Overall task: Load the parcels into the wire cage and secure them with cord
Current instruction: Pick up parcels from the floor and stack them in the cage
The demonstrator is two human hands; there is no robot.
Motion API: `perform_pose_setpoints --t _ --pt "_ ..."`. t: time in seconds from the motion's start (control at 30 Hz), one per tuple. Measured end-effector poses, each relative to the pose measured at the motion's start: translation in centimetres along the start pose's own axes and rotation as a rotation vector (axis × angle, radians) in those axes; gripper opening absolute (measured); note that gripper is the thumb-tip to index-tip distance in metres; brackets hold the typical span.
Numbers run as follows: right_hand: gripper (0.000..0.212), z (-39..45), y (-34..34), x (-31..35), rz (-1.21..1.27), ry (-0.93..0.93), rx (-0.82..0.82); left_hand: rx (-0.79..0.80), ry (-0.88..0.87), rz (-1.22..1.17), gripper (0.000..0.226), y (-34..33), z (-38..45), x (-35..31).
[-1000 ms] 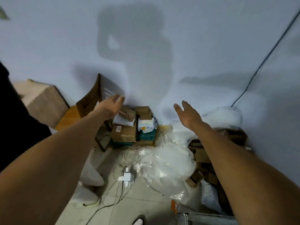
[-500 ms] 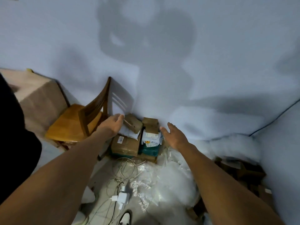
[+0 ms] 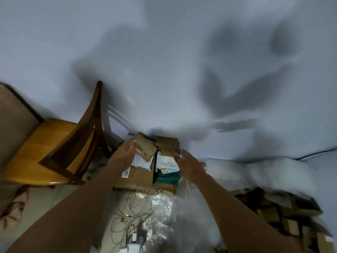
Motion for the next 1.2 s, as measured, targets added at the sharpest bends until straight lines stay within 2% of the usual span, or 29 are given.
perform_pose_setpoints --t 0.2,0.37,0.47,0.53,0.6,0.67,0.73,0.83,0.93,1.1,1.2 --pt "0.060 9.8 -6.7 -4.2 -0.011 -0.025 0.037 -0.022 0.051 -0.108 0.047 -5.7 10.3 3.6" --pt "0.070 20.0 -14.9 -7.6 0.201 -0.129 0.063 -0.076 0.050 -0.048 0.052 -10.1 19.5 6.7" --pt "0.077 24.5 -19.5 -9.3 0.358 -0.254 0.084 -0.109 0.062 0.062 0.063 -12.1 24.8 8.1" --pt "0.076 26.9 -21.9 -10.4 0.475 -0.314 0.090 -0.078 0.091 0.131 0.064 -13.8 27.8 9.1" --pt "0.066 28.5 -23.3 -10.8 0.590 -0.376 0.091 -0.004 0.090 0.144 0.056 -15.1 29.5 9.8" --pt "0.056 29.4 -24.3 -10.7 0.674 -0.408 0.085 0.031 0.096 0.218 0.059 -16.2 29.7 10.7" --pt "0.051 29.7 -24.5 -10.4 0.725 -0.409 0.064 0.011 0.148 0.317 0.076 -16.4 29.2 11.4" --pt "0.057 29.5 -24.3 -9.6 0.780 -0.429 0.106 -0.047 0.179 0.320 0.087 -15.5 29.1 11.4" --pt "0.071 29.8 -24.2 -8.9 0.872 -0.477 0.106 0.036 0.168 0.269 0.082 -15.3 29.8 11.2" --pt "0.064 27.5 -22.1 -8.8 0.920 -0.474 0.045 -0.042 0.240 0.123 0.074 -13.3 25.3 10.4" --pt "0.051 23.9 -18.1 -6.6 0.881 -0.394 -0.025 -0.085 0.164 -0.032 0.062 -10.5 20.7 8.5"
Point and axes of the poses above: each hand's wrist, its own z-axis towards the middle knuckle, its own y-axis out of the back of the hand, x = y × z, the point moved 4 cm from there along z, towards the middle knuckle, and after that the axes turned 9 degrees about z, right-handed, at the moved point
